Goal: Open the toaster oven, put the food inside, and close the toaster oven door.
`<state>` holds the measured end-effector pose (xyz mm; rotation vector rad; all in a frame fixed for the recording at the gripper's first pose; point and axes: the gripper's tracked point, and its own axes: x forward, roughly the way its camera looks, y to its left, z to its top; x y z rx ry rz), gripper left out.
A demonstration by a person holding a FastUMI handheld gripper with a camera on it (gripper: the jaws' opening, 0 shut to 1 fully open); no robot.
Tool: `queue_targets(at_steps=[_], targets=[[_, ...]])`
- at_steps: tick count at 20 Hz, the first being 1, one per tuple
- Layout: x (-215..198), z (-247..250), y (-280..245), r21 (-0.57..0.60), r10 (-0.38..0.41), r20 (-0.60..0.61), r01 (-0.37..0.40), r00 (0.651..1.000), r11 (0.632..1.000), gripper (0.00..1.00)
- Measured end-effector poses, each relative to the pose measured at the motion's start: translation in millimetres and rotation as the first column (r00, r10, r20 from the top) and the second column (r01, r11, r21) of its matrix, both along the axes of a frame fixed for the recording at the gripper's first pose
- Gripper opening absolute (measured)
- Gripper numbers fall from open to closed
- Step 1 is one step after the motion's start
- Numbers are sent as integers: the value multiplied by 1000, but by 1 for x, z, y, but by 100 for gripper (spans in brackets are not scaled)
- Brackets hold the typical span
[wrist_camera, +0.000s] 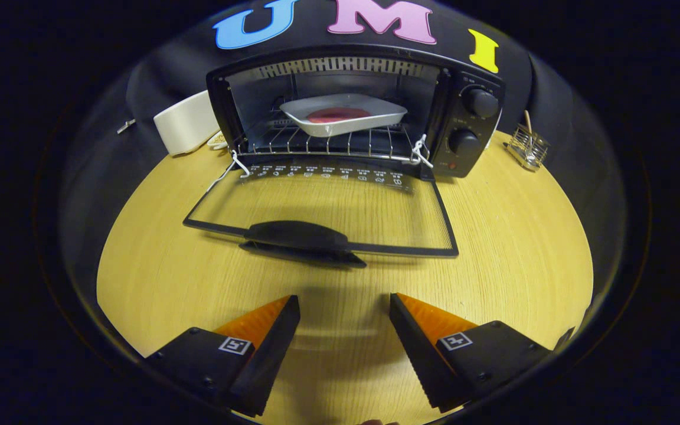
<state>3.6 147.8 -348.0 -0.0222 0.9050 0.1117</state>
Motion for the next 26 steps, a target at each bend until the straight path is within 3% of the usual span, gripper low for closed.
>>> queue_targets(at_steps=[10,16,20,26], targets=[[29,1,12,32,-51,-18,52,999,998,99],[33,13,12,-34,15,23,-15,1000,999,99],[34,39,16,-8,63,102,-63,993,998,99],[43,94,19,-24,129,253,-127,959,992,99]])
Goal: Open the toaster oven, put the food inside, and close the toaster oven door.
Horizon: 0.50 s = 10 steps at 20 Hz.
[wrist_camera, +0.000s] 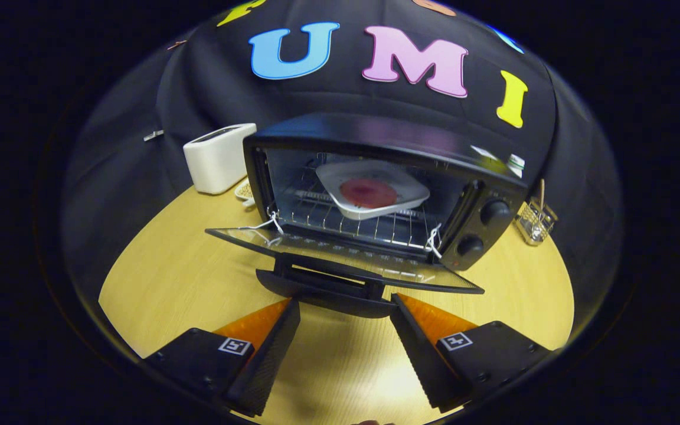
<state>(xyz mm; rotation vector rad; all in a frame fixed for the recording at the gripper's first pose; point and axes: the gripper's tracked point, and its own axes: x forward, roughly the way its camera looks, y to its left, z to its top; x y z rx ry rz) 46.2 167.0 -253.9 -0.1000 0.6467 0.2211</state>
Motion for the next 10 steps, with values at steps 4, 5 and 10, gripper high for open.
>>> queue_targets(at_steps=[4,5,10], targets=[[24,46,-5,46,-32,112,27,993,999,100],[28,56,-5,61,-46,124,39,991,997,100],[30,125,-16,108,-79,290,50,954,993,100]])
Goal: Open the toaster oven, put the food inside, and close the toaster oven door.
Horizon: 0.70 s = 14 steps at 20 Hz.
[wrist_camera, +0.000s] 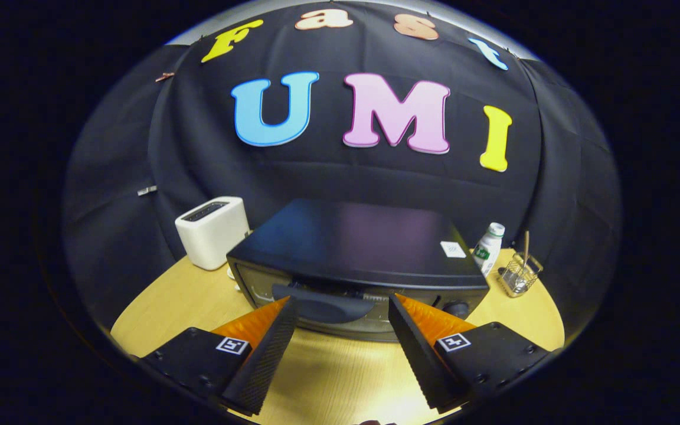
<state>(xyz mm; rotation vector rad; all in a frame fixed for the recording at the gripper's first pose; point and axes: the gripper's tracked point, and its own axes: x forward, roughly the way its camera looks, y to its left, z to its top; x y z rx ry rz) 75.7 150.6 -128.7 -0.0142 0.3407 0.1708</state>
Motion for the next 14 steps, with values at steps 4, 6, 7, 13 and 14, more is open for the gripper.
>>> queue_targets(at_steps=[4,6,7,13,14], targets=[[-30,47,-34,5,0,116,0,993,1000,99],[-47,70,-57,9,-13,161,12,987,1000,98],[-54,81,-70,2,-21,187,21,982,1000,99],[-93,114,-152,-10,-125,254,132,959,991,98],[-98,115,-162,-20,-139,259,149,956,989,98]])
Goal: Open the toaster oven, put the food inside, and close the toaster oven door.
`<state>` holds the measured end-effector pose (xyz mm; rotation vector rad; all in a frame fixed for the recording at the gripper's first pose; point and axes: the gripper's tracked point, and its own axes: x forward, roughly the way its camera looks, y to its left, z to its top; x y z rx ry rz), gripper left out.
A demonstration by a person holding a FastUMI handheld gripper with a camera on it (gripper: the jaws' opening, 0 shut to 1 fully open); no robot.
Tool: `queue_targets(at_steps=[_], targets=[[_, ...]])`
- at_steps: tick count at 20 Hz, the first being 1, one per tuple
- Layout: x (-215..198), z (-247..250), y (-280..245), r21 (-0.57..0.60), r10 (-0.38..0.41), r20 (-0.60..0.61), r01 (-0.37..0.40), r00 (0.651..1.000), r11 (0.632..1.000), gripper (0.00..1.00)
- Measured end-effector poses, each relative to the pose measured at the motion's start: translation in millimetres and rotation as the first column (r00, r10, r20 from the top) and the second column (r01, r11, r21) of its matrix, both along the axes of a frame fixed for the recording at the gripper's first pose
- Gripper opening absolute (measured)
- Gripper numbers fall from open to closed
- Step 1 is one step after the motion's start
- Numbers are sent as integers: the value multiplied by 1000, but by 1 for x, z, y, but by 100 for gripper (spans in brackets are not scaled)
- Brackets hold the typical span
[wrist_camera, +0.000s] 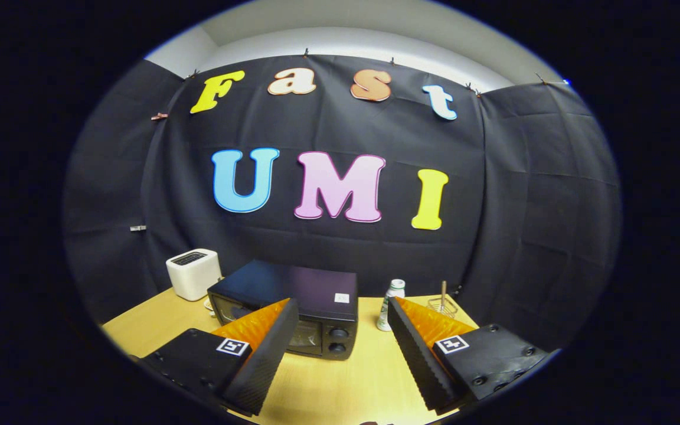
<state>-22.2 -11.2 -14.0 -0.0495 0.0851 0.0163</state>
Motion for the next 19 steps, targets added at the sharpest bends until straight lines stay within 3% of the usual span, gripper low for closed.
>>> queue_targets(at_steps=[7,10,19], targets=[[-32,-6,-42,-1,-91,-9,91,996,996,99],[-22,-9,-49,7,-104,-9,104,995,995,98],[6,4,-31,41,-71,-10,71,997,997,99]])
